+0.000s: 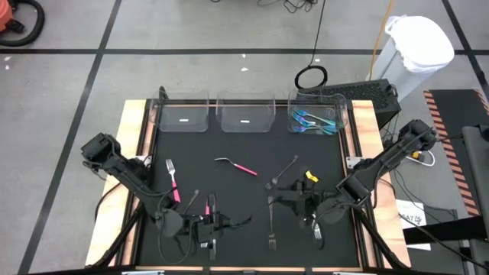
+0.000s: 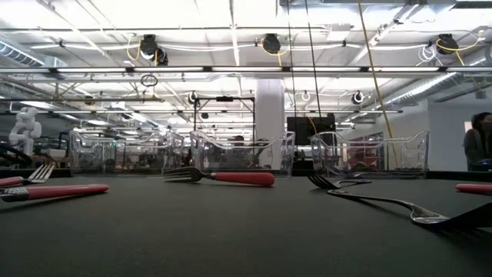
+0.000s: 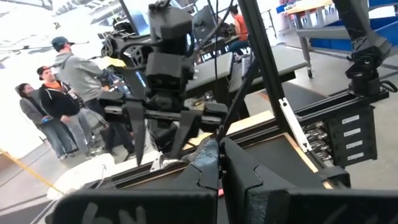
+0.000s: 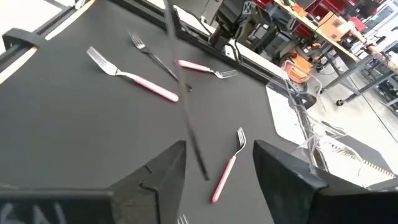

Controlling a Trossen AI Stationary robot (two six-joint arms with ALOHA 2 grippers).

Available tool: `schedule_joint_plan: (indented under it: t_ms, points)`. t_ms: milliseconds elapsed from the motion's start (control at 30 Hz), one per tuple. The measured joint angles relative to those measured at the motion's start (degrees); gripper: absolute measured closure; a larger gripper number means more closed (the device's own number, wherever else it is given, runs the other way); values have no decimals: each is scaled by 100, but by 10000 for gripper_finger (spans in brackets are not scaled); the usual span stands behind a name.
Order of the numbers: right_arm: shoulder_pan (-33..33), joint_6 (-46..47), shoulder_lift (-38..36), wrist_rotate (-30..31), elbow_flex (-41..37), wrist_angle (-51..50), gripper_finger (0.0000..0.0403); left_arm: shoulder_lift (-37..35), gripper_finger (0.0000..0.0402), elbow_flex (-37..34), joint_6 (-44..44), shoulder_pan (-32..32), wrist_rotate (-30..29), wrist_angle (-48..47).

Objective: Sort silverware by color (type)
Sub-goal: Put the black fork into the middle transparent bin

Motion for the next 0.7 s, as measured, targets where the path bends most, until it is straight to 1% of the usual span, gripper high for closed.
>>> schedule_joint_plan:
  t_ms: [100, 200, 400, 533, 700]
  points:
    - [-11, -18, 99, -141, 0, -1, 218, 0, 400, 1, 93, 0, -2, 0]
    - [-25, -26, 132, -152, 0, 1, 233, 0, 400, 1, 136, 0, -2, 0]
    - [-26, -26, 136, -157, 0, 1, 296, 0, 400, -1, 243, 4, -2, -9]
    - [-31, -27, 136, -346, 0, 5, 339, 0, 400, -1, 240, -2, 34, -32]
    - [-57, -42, 136, -459, 0, 71, 373, 0, 400, 0, 241, 25, 289, -31]
